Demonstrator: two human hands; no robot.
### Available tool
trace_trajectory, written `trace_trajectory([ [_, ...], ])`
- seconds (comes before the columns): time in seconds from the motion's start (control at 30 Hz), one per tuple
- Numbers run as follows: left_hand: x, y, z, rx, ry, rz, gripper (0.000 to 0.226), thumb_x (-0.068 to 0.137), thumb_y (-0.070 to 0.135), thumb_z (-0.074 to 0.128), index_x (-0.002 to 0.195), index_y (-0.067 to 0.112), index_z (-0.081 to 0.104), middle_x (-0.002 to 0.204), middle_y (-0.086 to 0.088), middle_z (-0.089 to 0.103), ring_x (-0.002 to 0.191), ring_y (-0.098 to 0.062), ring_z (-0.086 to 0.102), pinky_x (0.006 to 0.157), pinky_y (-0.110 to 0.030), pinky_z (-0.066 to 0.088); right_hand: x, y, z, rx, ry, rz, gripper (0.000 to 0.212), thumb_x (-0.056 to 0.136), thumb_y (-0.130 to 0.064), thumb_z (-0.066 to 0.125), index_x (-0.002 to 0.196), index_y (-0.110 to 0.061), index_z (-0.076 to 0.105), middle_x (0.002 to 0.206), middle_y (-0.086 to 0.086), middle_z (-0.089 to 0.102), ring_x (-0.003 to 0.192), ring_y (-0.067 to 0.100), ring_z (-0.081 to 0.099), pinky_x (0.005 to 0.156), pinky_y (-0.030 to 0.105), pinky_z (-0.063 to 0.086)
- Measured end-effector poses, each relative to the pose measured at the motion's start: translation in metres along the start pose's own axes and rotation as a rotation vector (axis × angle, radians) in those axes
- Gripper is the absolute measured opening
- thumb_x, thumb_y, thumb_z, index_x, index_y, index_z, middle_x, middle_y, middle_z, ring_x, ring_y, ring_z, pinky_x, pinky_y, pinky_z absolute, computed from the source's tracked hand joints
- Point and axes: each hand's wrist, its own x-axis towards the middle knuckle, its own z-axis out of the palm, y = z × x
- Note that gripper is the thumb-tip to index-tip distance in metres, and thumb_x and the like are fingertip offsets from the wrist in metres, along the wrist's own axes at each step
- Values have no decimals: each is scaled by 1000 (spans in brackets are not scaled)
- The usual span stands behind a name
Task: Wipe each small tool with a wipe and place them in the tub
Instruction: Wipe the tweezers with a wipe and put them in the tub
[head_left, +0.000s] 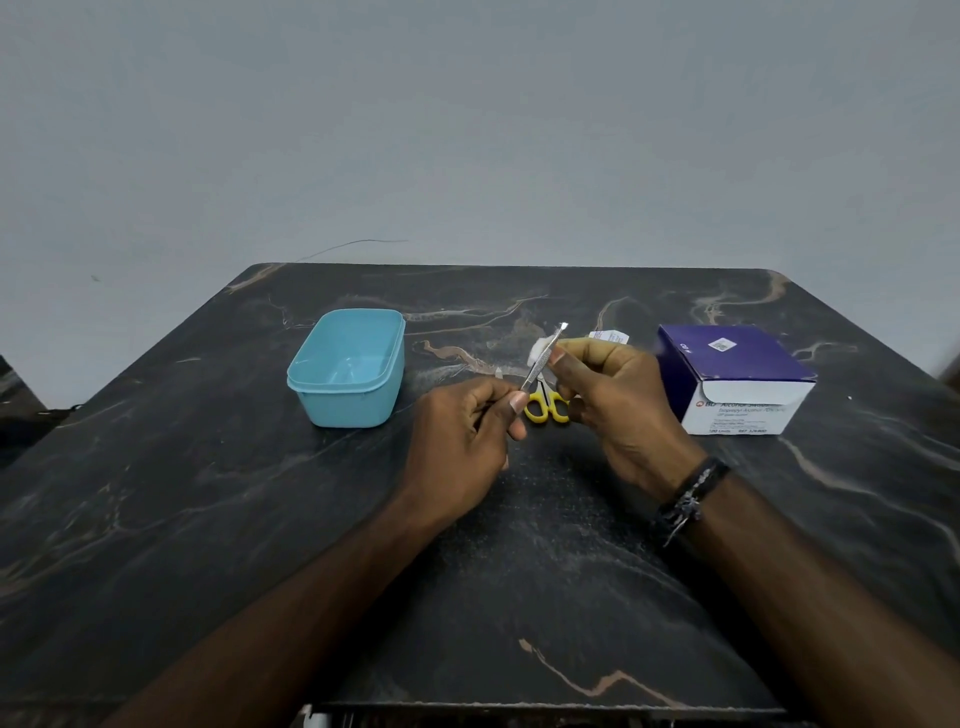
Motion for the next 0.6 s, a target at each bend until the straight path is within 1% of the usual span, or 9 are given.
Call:
trace_trajectory([
  [0.1,0,0,-1,-9,1,11,18,96,16,57,85,8,69,66,-1,66,43,-12,57,45,-28,48,-1,0,2,-21,-49,18,14,93,-18,63,83,-11,70,53,-5,54,55,14,47,59,33,39],
  [0.2,1,1,0,12,-15,15,18,97,17,57,85,9,68,66,-1,66,44,-12,57,46,-29,50,-2,-1,2,-59,-32,-8,18,93,-15,62,76,-16,69,53,-6,55,55,13,47,57,32,40],
  [0.3,1,0,0,26,-26,19,21,97,19,56,81,11,67,64,0,65,44,-12,57,48,-31,50,-2,-2,2,-69,26,-40,16,93,-15,63,79,-10,69,54,-4,54,54,11,46,53,28,41],
  [0.37,1,-2,0,37,-42,12,22,97,21,56,79,13,66,63,0,65,44,-12,57,50,-35,51,0,-3,0,-36,67,-61,14,92,-14,64,82,-6,69,50,-8,53,48,6,45,47,21,39],
  [0.43,1,-3,0,59,-68,-1,22,97,25,56,80,15,66,64,0,65,45,-12,58,52,-38,53,2,-5,-4,-20,92,-74,13,91,-13,65,81,-7,70,48,-12,53,45,2,41,45,16,36],
  [0.53,1,-2,1,56,-78,-11,21,97,23,56,82,13,66,64,0,64,44,-11,57,52,-38,53,2,-5,-4,-16,95,-88,15,92,-14,65,78,-9,68,46,-13,53,44,0,41,44,14,36],
  [0.6,0,-1,2,35,-75,-18,21,98,21,55,83,11,66,64,-1,64,44,-12,56,51,-37,51,1,-3,-2,-23,89,-89,17,93,-15,64,78,-7,67,45,-13,52,43,-1,42,44,15,37],
])
